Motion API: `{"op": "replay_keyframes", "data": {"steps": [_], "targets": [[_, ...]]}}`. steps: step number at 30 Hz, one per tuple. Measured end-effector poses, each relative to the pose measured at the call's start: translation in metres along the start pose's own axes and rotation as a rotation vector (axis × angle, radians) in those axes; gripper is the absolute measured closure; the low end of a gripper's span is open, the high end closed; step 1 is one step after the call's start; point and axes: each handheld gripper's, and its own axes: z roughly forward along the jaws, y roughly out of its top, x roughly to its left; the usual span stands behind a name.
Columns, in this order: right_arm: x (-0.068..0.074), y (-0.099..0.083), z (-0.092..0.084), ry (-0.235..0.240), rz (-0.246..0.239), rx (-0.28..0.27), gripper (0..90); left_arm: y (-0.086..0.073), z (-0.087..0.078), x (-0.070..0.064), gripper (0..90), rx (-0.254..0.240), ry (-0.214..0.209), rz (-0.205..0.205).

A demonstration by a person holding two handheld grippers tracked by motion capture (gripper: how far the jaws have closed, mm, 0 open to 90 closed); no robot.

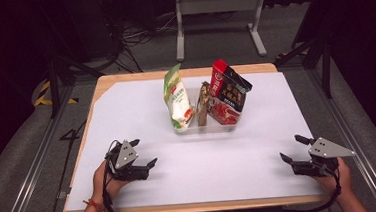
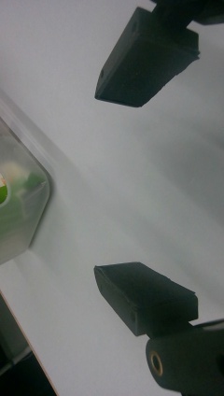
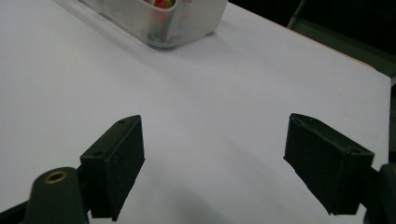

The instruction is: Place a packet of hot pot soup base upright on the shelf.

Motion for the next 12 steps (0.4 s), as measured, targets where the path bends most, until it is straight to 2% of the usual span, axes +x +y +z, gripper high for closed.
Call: {"op": "replay_keyframes", "data": {"steps": [12], "targets": [[-0.002, 0.0013, -0.0021, -0.01, 0.017, -0.007, 18.7, -0.0002, -0.0017, 0.0015, 14.8, -0.01, 0.004, -0.009]]}}
